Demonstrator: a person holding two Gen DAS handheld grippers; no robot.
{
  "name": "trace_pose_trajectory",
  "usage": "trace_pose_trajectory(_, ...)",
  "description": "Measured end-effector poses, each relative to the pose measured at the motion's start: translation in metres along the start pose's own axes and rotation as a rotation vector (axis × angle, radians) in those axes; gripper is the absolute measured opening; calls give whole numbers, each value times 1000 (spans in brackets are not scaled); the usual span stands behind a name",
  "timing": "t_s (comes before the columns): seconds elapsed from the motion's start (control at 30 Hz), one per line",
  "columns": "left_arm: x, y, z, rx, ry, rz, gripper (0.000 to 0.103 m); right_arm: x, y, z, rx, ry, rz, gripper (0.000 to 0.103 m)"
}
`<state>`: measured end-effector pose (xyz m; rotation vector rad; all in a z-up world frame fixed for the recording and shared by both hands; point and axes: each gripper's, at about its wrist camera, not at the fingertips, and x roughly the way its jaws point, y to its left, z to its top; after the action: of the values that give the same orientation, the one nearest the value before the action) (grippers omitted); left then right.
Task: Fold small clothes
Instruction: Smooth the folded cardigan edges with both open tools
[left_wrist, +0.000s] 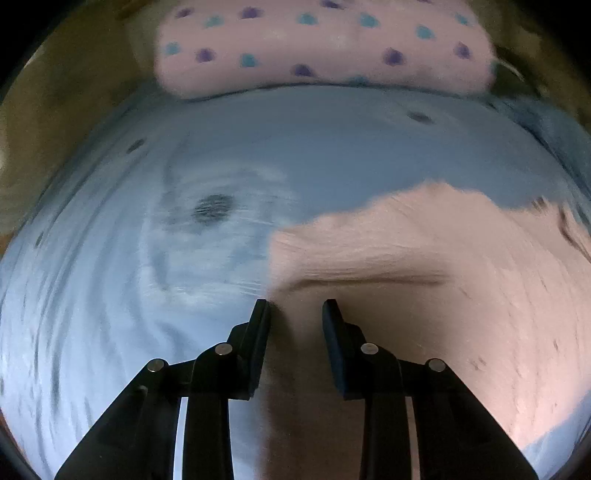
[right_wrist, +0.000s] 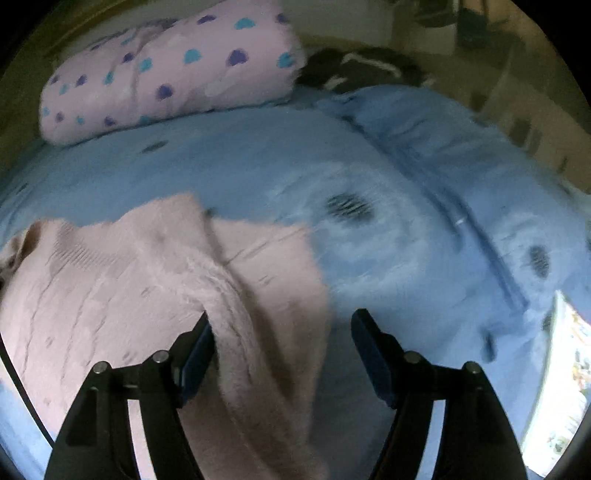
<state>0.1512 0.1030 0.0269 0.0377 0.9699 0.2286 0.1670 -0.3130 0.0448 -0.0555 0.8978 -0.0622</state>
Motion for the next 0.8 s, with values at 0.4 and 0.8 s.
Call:
trace_pose_trajectory(0.4,-20,8,13,-73,-9,-152,24,-1,-21,6,68,-11,26,75)
trace_pose_trajectory(0.8,-10,-68,17,260,-26,-144,24,21,59,25,-258,-13,85,56)
